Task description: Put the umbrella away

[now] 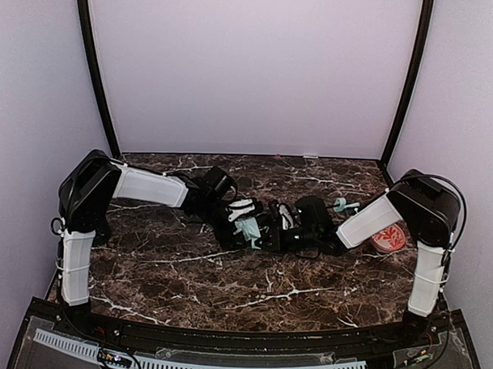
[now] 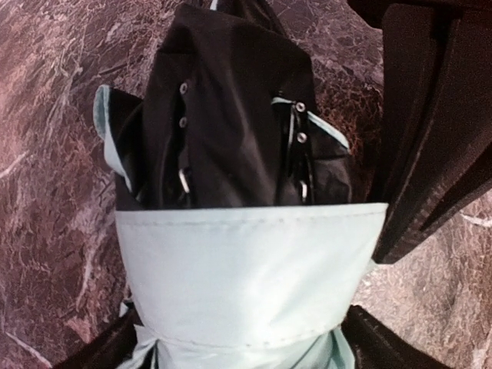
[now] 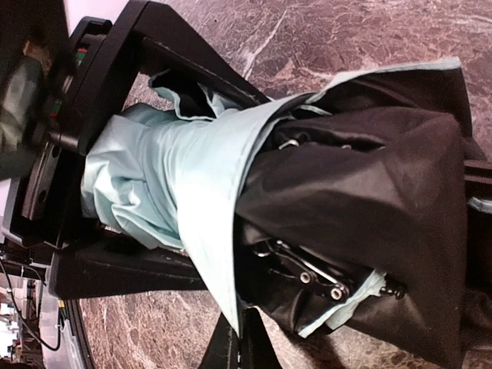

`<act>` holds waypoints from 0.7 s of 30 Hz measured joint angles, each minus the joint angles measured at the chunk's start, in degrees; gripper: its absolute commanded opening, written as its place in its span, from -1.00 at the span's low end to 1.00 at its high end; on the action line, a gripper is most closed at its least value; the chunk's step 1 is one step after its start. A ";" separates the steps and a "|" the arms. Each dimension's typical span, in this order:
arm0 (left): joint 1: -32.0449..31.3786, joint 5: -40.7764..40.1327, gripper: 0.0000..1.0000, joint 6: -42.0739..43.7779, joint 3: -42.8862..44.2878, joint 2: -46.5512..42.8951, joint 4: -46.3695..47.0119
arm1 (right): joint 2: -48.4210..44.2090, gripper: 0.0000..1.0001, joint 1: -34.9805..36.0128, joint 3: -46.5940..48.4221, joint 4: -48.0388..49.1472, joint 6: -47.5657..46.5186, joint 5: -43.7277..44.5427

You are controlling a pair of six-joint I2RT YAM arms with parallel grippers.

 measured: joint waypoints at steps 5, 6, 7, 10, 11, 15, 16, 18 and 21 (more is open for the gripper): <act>1.01 2.67 0.24 0.63 0.83 0.13 -1.95 | 0.00 -1.00 -0.42 0.63 -0.31 -0.31 0.04; 1.42 2.97 0.12 0.87 1.14 0.24 -2.36 | 0.00 -1.00 -0.44 0.66 -0.20 -0.33 0.09; 1.88 3.39 0.04 0.96 1.64 0.42 -2.93 | 0.00 -1.00 -0.44 0.66 -0.11 -0.37 0.17; 3.08 5.31 -0.53 1.77 3.06 0.85 -5.44 | 0.00 -1.00 -0.46 0.76 0.02 -0.72 0.57; 3.34 5.84 -0.78 1.79 3.32 0.92 -6.38 | 0.00 -1.00 -0.46 0.76 0.02 -0.87 0.57; 3.82 7.41 -1.00 1.99 3.39 0.94 -7.89 | 0.00 -1.00 -0.44 1.05 -0.48 -1.95 0.50; 3.93 8.00 -1.00 1.84 3.39 0.96 -7.93 | -0.02 -1.00 -0.46 1.38 -1.05 -2.36 0.37; 4.09 9.03 -1.00 1.05 3.39 1.03 -7.93 | -0.28 -1.00 -0.44 2.38 -2.67 -3.32 -0.07; 4.63 10.29 -1.00 -0.98 3.39 1.14 -7.37 | -1.86 -1.00 -0.46 4.24 -5.33 -4.74 -1.68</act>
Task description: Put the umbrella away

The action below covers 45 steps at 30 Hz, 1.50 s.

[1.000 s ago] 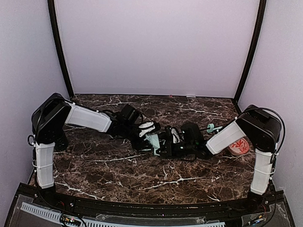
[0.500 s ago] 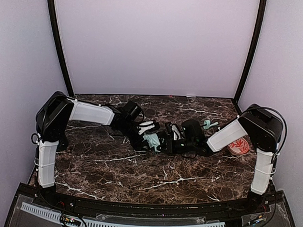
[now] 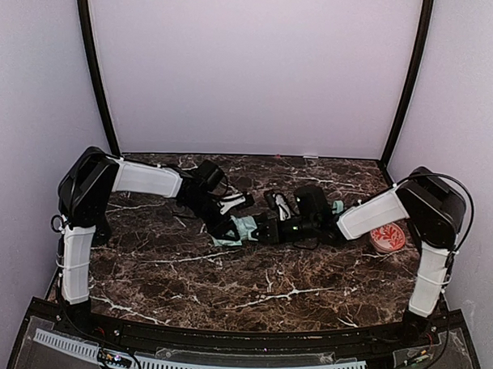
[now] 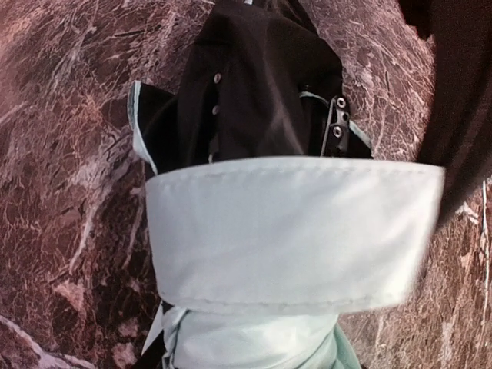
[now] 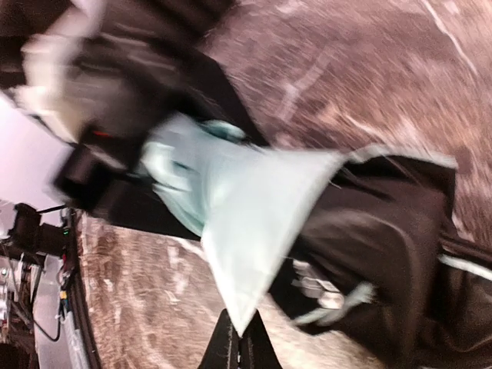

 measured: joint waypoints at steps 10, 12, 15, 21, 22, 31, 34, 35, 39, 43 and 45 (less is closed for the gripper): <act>0.92 5.95 -1.00 -7.56 -0.20 0.20 4.33 | -10.01 -1.00 -0.31 4.52 -9.51 -4.37 -2.29; 1.16 7.39 -1.00 -9.55 -1.09 0.09 6.29 | -10.14 -1.00 0.31 4.57 -10.84 -5.01 -2.56; 1.75 10.25 -1.00 -12.72 -3.34 -0.28 9.42 | -10.49 -1.00 1.07 4.55 -12.61 -5.68 -2.43; 2.29 14.86 -1.00 -17.46 -4.09 -0.52 14.12 | -11.82 -1.00 3.93 6.25 -18.95 -11.58 1.55; 2.40 15.82 -1.00 -18.43 -4.63 -0.94 15.30 | -11.76 -1.00 4.68 6.49 -19.61 -12.76 2.47; 5.90 22.56 -1.00 -29.57 -12.92 -6.99 24.20 | -10.19 -1.00 6.99 5.79 -19.74 -23.04 10.51; 6.73 25.46 -1.00 -34.77 -15.54 -8.90 30.34 | -10.21 -1.00 6.99 5.81 -18.53 -25.83 12.33; 6.86 26.49 -1.00 -37.16 -16.52 -9.57 33.18 | -10.27 -1.00 6.99 5.75 -17.64 -26.95 13.05; 7.21 30.29 -1.00 -47.28 -19.93 -11.17 44.78 | -12.26 -1.00 6.97 4.28 -12.68 -32.20 16.48; 7.69 33.20 -1.00 -53.94 -21.77 -12.35 52.94 | -15.06 -1.00 6.67 3.58 -9.70 -38.36 18.82; 7.87 34.07 -1.00 -55.98 -23.06 -13.73 55.71 | -15.69 -1.00 6.47 3.89 -9.25 -41.03 19.10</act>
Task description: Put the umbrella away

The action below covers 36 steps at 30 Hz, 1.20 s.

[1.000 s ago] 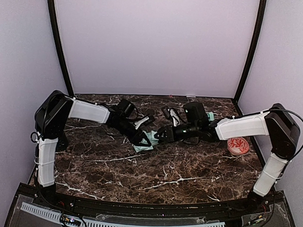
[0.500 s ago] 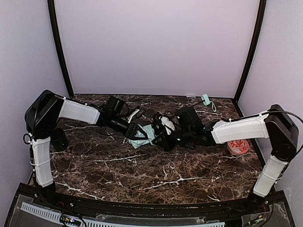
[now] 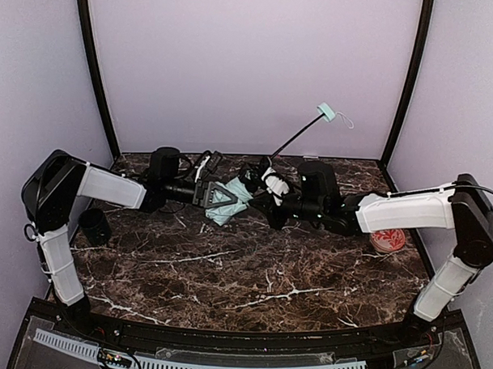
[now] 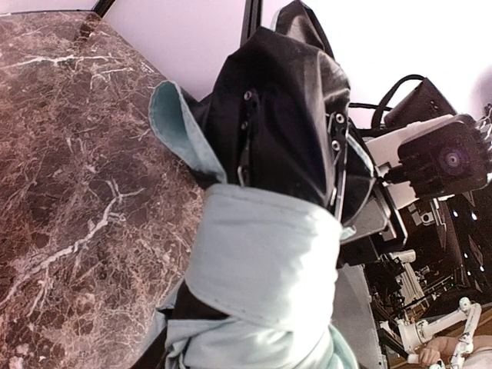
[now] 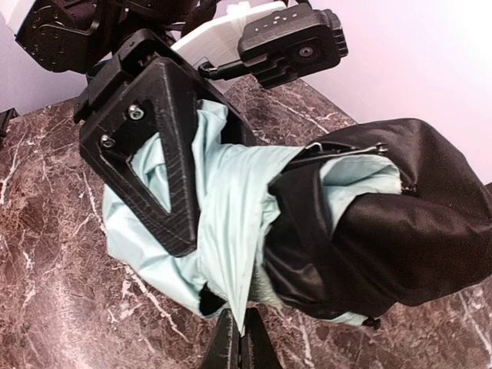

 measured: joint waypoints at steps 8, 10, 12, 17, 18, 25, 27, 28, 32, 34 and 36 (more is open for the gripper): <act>0.61 0.79 -1.00 -1.66 -1.64 -4.00 1.81 | -0.26 -1.00 -0.24 1.42 1.55 -6.14 -0.85; 0.61 1.09 -1.00 -0.90 -1.75 -4.52 1.51 | -0.55 -1.00 -0.24 1.42 1.66 -6.60 -1.29; 0.55 1.66 -1.00 -0.42 -1.75 -4.74 1.49 | -0.90 -1.00 -0.26 1.33 1.90 -6.75 -1.79; -1.55 1.51 -1.00 -2.67 -2.78 -4.76 4.83 | -2.01 -0.99 -0.37 -0.87 4.76 -6.36 -3.06; -2.05 1.22 -1.00 -4.15 -3.45 -4.63 7.26 | -2.38 -0.93 -0.39 -1.70 5.99 -6.14 -3.52; -3.91 2.49 -1.00 -15.41 -4.31 -1.09 25.31 | -4.81 -0.51 -0.39 -5.99 12.59 -4.57 -3.15; -4.13 2.99 -1.00 -15.87 -4.31 -1.07 26.49 | -4.87 -0.43 -0.26 -6.43 13.86 -4.15 -2.21; -4.24 3.17 -1.00 -15.58 -4.31 -1.16 26.58 | -4.94 -0.40 -0.20 -6.71 14.32 -3.85 -1.66; -4.68 4.24 -1.00 -11.54 -4.31 -2.43 22.73 | -6.21 -0.32 -0.55 -8.72 15.45 -2.25 1.22; -5.33 5.01 -1.00 -7.93 -4.31 -3.67 18.62 | -7.32 -0.22 -1.42 -9.20 15.43 -1.49 1.64; -5.75 5.11 -1.00 -3.72 -4.22 -4.98 13.79 | -8.46 -0.19 -1.92 -9.07 15.15 -0.92 1.70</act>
